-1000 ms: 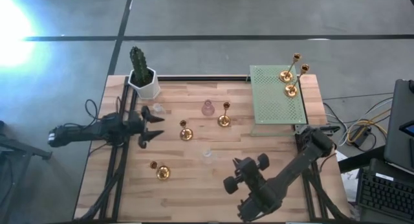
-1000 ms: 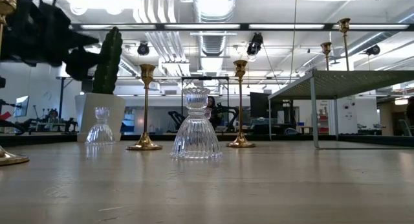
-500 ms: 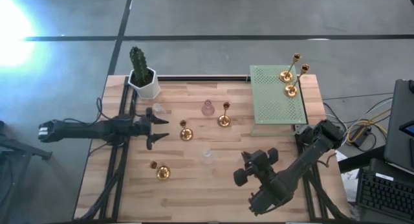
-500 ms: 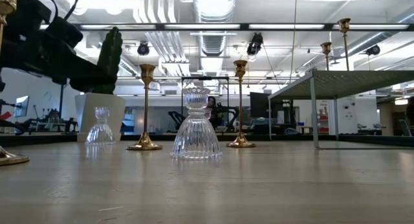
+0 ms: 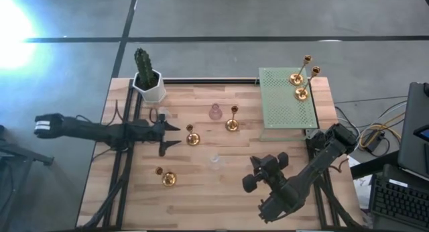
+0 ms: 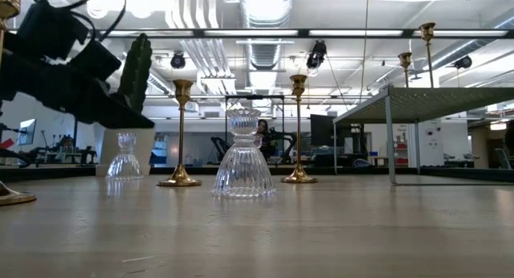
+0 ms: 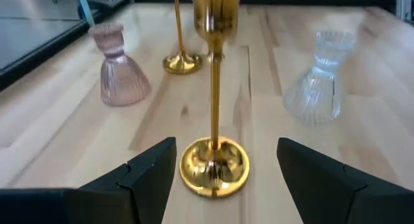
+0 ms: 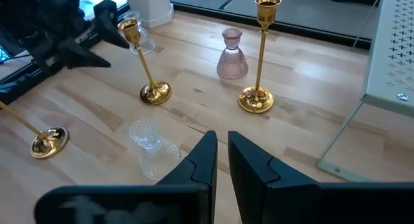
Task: Pick & Place candle stick holders
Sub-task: Put the middle gold candle holder on the shelf
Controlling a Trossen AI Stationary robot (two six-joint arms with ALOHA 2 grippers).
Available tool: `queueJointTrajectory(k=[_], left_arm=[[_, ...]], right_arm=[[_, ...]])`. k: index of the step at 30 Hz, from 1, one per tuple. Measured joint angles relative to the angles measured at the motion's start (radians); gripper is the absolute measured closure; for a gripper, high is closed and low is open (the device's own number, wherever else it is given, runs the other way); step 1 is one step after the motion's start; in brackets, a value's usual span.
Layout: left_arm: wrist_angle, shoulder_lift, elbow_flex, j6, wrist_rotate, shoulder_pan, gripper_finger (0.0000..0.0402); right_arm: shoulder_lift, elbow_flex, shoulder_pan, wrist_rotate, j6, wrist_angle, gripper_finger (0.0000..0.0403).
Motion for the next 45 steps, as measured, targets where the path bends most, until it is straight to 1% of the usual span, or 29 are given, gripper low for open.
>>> queueJointTrajectory(k=[2,5,8,13,17,21,24,26,28,31,32,33,37,41,43,45], left_arm=[[0.063,0.047,0.017,0.003,0.0,0.001,0.0129],[0.096,0.115,0.03,0.006,0.0,0.003,0.0129],[0.145,0.179,0.069,0.025,0.0,0.004,0.0129],[0.141,0.297,0.136,0.039,0.001,0.006,0.0129],[0.155,0.388,0.162,0.032,0.002,0.012,0.0129],[0.267,0.462,0.163,0.017,0.002,0.014,0.0133],[0.323,0.503,0.163,0.015,0.002,0.014,0.0165],[0.341,0.517,0.164,0.014,0.002,0.014,0.0203],[0.338,0.529,0.164,0.013,0.002,0.014,0.0253],[0.347,0.54,0.164,0.018,0.002,0.014,0.0349],[0.35,0.541,0.164,0.02,0.002,0.014,0.0372],[0.357,0.542,0.164,0.022,0.003,0.014,0.038],[0.386,0.525,0.164,0.028,0.025,0.014,0.0381],[0.38,0.479,0.189,-0.027,0.102,0.014,0.0381],[0.349,0.453,0.227,-0.052,0.137,0.013,0.0381],[0.26,0.432,0.287,-0.059,0.164,0.012,0.0381]], right_arm=[[0.0,0.0,0.0,0.003,0.0,0.0,0.0369],[0.0,0.0,0.0,0.016,0.0,0.0,0.0369],[0.0,0.0,0.0,0.018,0.0,0.0,0.0369],[0.0,0.001,0.0,0.018,0.0,0.001,0.0369],[0.0,0.001,0.002,0.018,0.0,0.003,0.0369],[0.0,0.001,0.002,0.018,0.0,0.005,0.0369],[0.0,0.001,0.002,0.017,0.0,0.009,0.0369],[0.0,0.001,0.002,0.017,0.0,0.011,0.0369],[0.0,0.001,0.002,0.017,0.0,0.016,0.0369],[0.0,0.001,0.002,0.017,-0.009,0.02,0.0369],[0.0,0.001,0.002,0.017,-0.011,0.021,0.0369],[0.0,0.001,0.002,0.017,-0.013,0.021,0.0369],[0.0,0.001,0.002,0.016,-0.014,0.027,0.0369],[0.0,0.001,0.002,0.015,-0.036,0.038,0.0369],[0.0,0.001,0.002,0.016,-0.078,0.06,0.0369],[0.0,0.001,0.001,0.016,-0.146,0.106,0.0369]])
